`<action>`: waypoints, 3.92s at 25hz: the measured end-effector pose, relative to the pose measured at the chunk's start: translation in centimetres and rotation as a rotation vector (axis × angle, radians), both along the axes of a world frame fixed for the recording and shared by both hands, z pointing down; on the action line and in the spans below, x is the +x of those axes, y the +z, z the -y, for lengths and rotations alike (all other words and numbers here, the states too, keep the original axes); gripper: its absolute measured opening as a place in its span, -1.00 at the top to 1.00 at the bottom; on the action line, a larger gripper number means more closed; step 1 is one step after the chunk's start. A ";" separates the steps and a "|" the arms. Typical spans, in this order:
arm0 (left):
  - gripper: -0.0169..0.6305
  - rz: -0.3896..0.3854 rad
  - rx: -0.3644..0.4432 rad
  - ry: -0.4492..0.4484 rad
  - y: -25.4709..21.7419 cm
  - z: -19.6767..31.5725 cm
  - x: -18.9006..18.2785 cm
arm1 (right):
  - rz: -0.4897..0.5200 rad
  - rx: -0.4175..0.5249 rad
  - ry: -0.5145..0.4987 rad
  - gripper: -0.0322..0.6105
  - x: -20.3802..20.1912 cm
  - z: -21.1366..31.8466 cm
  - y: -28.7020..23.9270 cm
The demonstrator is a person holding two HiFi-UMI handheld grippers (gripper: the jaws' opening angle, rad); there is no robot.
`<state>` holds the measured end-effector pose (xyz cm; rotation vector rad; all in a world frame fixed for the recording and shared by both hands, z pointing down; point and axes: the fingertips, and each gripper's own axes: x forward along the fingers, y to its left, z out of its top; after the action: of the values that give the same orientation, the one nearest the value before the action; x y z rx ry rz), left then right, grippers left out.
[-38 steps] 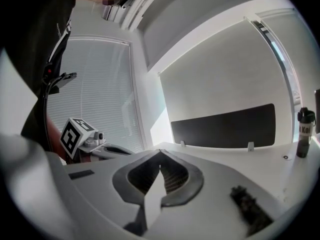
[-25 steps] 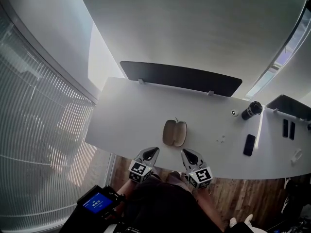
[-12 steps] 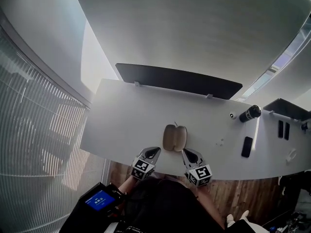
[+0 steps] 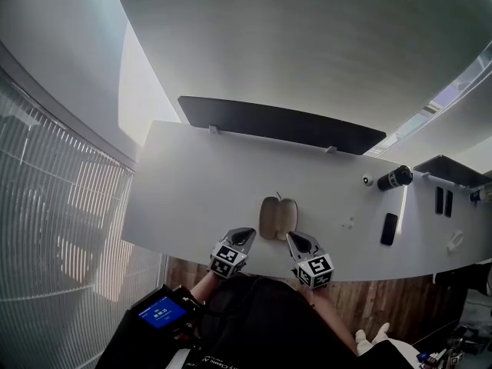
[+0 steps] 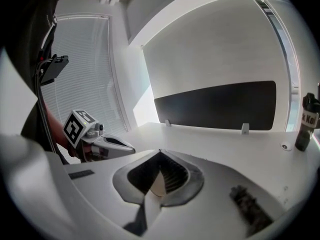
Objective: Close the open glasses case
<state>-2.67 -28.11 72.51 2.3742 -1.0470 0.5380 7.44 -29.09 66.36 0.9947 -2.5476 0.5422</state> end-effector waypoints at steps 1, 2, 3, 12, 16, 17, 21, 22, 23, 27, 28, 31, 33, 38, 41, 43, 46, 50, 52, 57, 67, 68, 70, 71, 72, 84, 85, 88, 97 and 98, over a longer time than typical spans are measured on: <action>0.93 0.003 -0.011 0.011 0.3 0.1 0.1 | -0.007 -0.011 0.005 0.91 0.1 0.2 0.5; 0.93 0.008 -0.023 0.021 0.7 0.2 0.1 | -0.015 -0.018 0.008 0.91 0.2 0.5 1.0; 0.93 0.012 -0.031 0.029 1.1 0.3 0.1 | -0.022 -0.022 0.010 0.91 0.2 0.7 1.3; 0.92 -0.002 -0.097 0.090 3.6 1.1 1.1 | -0.069 -0.076 0.063 0.91 2.1 2.7 3.4; 0.92 -0.014 -0.134 0.104 4.3 1.7 2.1 | -0.079 -0.120 0.085 0.91 3.1 3.5 5.0; 0.93 -0.018 -0.144 0.101 4.6 1.9 2.3 | -0.081 -0.131 0.088 0.91 3.2 3.8 5.4; 0.92 -0.002 -0.150 0.140 5.4 2.0 3.5 | -0.085 -0.167 0.086 0.91 3.5 4.7 6.6; 0.92 0.004 -0.148 0.156 5.5 2.0 3.8 | -0.089 -0.176 0.087 0.91 3.7 4.9 6.9; 0.92 0.007 -0.149 0.166 5.6 2.1 4.0 | -0.094 -0.186 0.089 0.91 3.9 5.1 7.2; 0.92 0.010 -0.164 0.177 6.2 2.2 4.5 | -0.116 -0.217 0.094 0.91 4.7 5.8 8.5; 0.92 0.012 -0.168 0.179 6.4 2.2 4.6 | -0.118 -0.224 0.097 0.91 4.9 6.0 8.8; 0.92 0.011 -0.184 0.171 6.9 2.6 4.8 | -0.113 -0.253 0.121 0.91 5.8 6.6 10.0; 0.92 0.011 -0.194 0.166 7.2 2.7 4.7 | -0.116 -0.277 0.142 0.91 6.5 6.7 10.7; 0.92 0.014 -0.214 0.136 8.2 2.8 4.1 | -0.178 -0.303 0.102 0.91 6.9 6.2 12.7; 0.92 0.012 -0.233 0.109 8.7 2.7 3.5 | -0.178 -0.322 0.093 0.91 6.4 6.1 13.4; 0.93 0.014 -0.241 0.101 8.9 2.6 3.3 | -0.173 -0.323 0.082 0.91 5.9 6.3 13.4; 0.93 0.008 -0.254 0.090 9.1 2.7 3.2 | -0.161 -0.317 0.072 0.91 5.0 6.8 13.2; 0.93 0.008 -0.259 0.084 9.2 2.7 3.1 | -0.149 -0.303 0.065 0.91 4.3 7.5 12.7; 0.92 0.008 -0.260 0.083 9.2 2.7 3.1 | -0.148 -0.297 0.059 0.91 3.9 7.7 12.4; 0.92 -0.003 -0.265 0.079 9.5 2.7 2.9 | -0.140 -0.268 0.031 0.91 2.6 7.7 11.4; 0.93 -0.018 -0.270 0.054 9.3 3.2 2.4 | -0.164 -0.185 -0.119 0.91 -1.4 7.4 9.2; 0.93 -0.019 -0.269 0.053 9.3 3.2 2.5 | -0.170 -0.178 -0.140 0.91 -1.8 7.3 9.1; 0.93 -0.020 -0.266 0.055 9.3 3.2 2.5 | -0.183 -0.172 -0.176 0.91 -2.7 7.2 9.0; 0.93 -0.022 -0.266 0.055 9.2 3.2 2.6 | -0.188 -0.169 -0.195 0.91 -3.2 7.2 8.9; 0.93 -0.023 -0.266 0.054 9.2 3.2 2.6 | -0.191 -0.164 -0.213 0.91 -3.7 7.2 8.9; 0.93 -0.014 -0.223 -0.083 7.6 5.0 -2.1 | -0.243 -0.153 -0.347 0.91 -7.9 6.7 9.6; 0.93 -0.015 -0.211 -0.085 7.3 5.2 -2.2 | -0.248 -0.156 -0.355 0.91 -8.1 6.6 9.8; 0.93 -0.011 -0.169 -0.053 6.0 5.6 -1.7 | -0.255 -0.160 -0.370 0.91 -8.6 6.3 10.4; 0.93 0.022 -0.131 0.119 5.3 3.5 2.2 | -0.288 -0.133 -0.456 0.90 -9.9 5.8 11.2; 0.92 0.022 -0.132 0.130 5.6 3.3 2.5 | -0.286 -0.132 -0.458 0.90 -9.9 5.8 11.2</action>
<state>-0.16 -31.40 78.14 2.3350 -0.8436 0.6604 -2.48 -34.89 77.58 0.3867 -2.3356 0.3948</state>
